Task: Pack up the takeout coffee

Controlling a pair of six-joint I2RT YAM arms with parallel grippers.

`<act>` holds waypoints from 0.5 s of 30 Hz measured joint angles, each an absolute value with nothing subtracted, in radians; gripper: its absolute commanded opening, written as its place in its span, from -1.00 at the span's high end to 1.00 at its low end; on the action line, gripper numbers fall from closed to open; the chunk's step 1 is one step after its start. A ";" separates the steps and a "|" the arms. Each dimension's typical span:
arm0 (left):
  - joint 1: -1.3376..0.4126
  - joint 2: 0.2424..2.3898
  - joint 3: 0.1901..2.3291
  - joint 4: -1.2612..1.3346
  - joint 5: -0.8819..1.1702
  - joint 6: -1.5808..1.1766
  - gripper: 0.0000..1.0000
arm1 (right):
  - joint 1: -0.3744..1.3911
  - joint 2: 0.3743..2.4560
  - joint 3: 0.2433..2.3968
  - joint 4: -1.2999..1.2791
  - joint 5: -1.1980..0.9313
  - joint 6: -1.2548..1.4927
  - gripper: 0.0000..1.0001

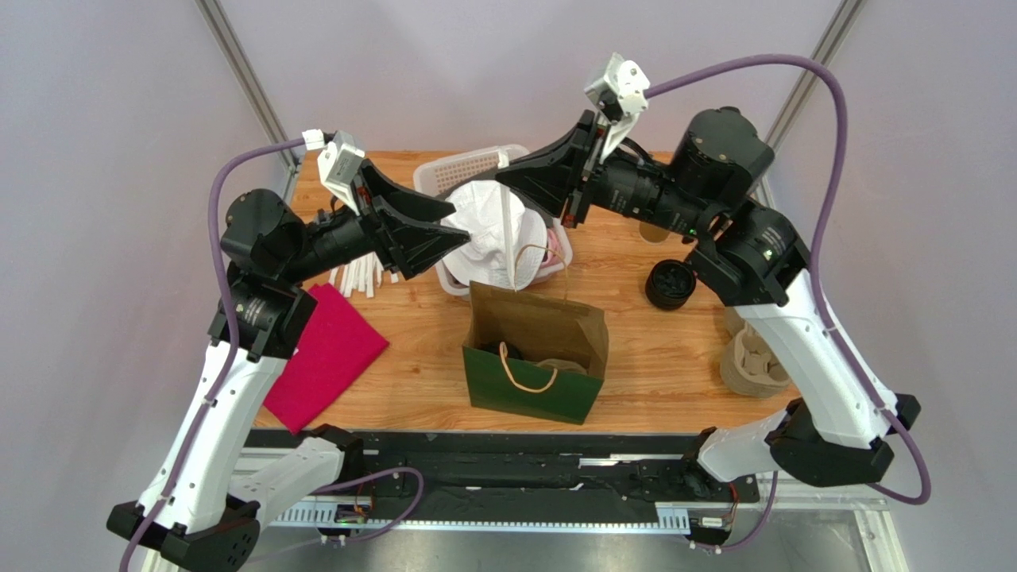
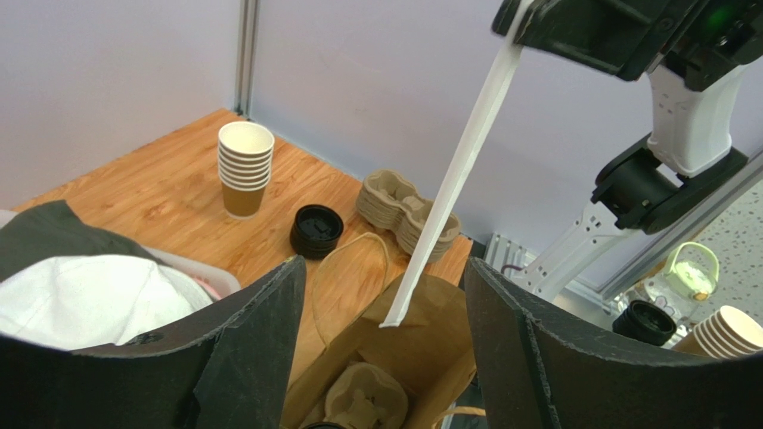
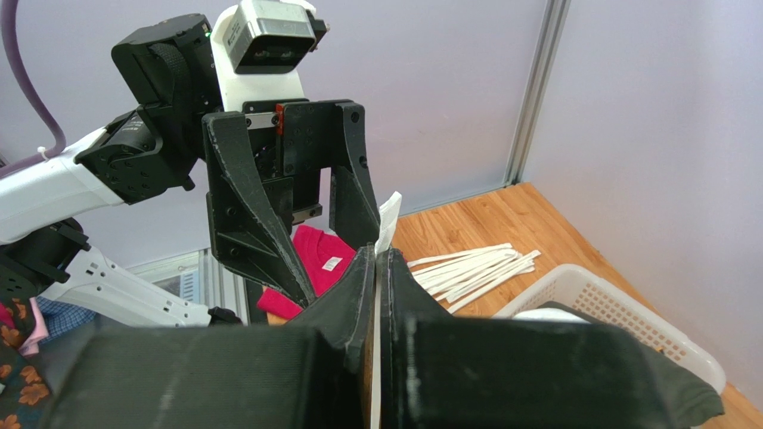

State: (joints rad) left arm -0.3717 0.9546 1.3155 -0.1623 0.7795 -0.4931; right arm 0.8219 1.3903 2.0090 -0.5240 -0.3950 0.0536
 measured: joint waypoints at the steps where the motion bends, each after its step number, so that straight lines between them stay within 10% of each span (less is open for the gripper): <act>1: -0.372 0.949 1.316 -0.176 0.777 -0.485 -0.54 | 0.822 1.380 2.006 -0.527 -0.392 0.048 1.00; 15: -0.332 0.870 1.319 -0.355 0.738 -0.403 -0.88 | 0.822 1.281 1.943 -0.602 -0.345 -0.052 1.00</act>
State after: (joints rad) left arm -0.3325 0.8700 1.3190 -0.3553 0.7376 -0.4034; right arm 0.8219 1.2812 1.9430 -0.6022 -0.3454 -0.0517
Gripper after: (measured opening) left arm 0.930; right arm 0.013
